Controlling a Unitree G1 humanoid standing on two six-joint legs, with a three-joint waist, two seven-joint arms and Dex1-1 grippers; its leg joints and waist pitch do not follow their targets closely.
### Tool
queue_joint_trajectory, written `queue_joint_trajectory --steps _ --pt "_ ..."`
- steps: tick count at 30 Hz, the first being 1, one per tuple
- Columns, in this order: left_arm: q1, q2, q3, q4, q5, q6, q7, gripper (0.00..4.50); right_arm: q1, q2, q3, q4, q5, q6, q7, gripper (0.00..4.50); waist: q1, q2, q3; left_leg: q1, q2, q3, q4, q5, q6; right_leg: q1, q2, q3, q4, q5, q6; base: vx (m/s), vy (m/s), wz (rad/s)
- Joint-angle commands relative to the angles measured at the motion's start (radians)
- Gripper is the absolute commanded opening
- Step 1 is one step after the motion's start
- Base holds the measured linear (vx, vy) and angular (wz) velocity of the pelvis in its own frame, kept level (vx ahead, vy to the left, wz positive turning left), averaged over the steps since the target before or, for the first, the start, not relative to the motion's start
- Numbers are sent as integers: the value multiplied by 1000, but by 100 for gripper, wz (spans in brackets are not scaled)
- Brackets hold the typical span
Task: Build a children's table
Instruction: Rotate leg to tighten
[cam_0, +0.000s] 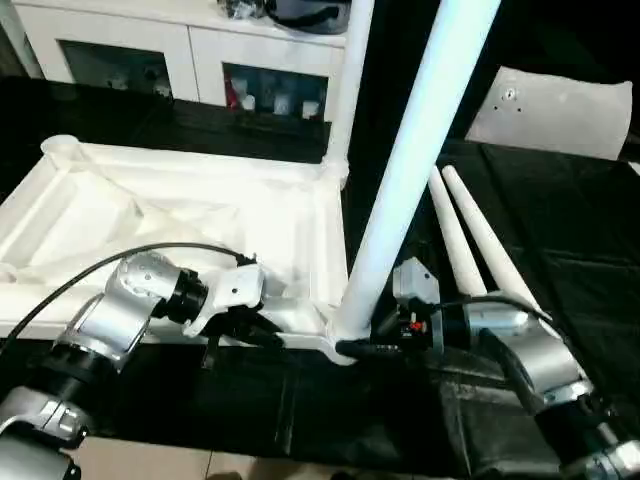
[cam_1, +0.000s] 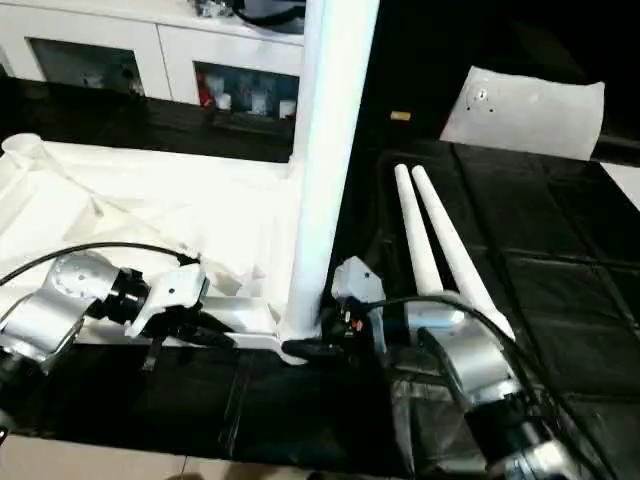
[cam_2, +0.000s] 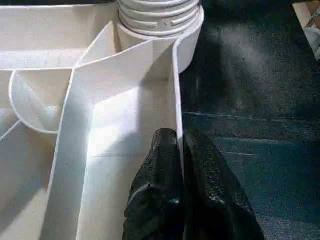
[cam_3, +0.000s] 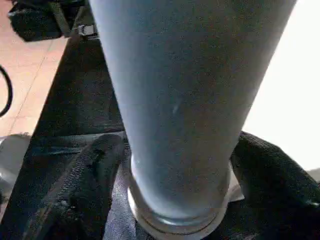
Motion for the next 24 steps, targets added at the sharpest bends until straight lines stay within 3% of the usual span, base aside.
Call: queue_joint_trajectory --steps 1,3,8,18,19,22,24 --pt "-12 -13 -45 5 10 -20 -51 0 -10 -16 11 12 -6 -4 23 330 -6 9 -59 -6 89 -26 -79 -15 62 63 -109 71 -67 -255 -199 0 0 0" --pt "-19 -9 -47 13 13 -21 -59 0 -20 -11 8 29 -10 -12 35 297 -6 8 -60 -5 89 -26 -79 -18 60 63 -108 71 -66 -255 -200 0 0 0" --pt "-26 -8 -49 24 14 -21 -69 0 -31 -11 14 44 -6 -13 52 267 -6 8 -60 -6 90 -27 -80 -18 54 63 -109 70 -66 -255 -199 0 0 0" --pt "-32 -16 -36 36 20 2 -45 0 -16 -5 20 44 0 -5 65 249 -6 11 -61 -5 90 -27 -80 -25 48 65 -109 70 -65 -243 -208 0 0 0" --pt "-32 -19 -32 36 22 13 -32 0 -12 0 19 40 2 1 59 249 -6 16 -60 -4 91 -28 -81 -28 45 64 -108 70 -65 -244 -209 0 0 0" --pt "-32 -41 -11 33 35 62 51 0 5 28 8 19 14 50 4 249 -5 15 -57 -3 91 -28 -83 -54 38 64 -109 70 -72 -281 -202 0 0 0" --pt "-27 -89 31 4 24 164 167 0 33 86 3 12 -11 68 -117 249 -7 13 -48 2 93 -30 -88 -113 9 58 -110 69 -84 -392 -174 0 0 0"
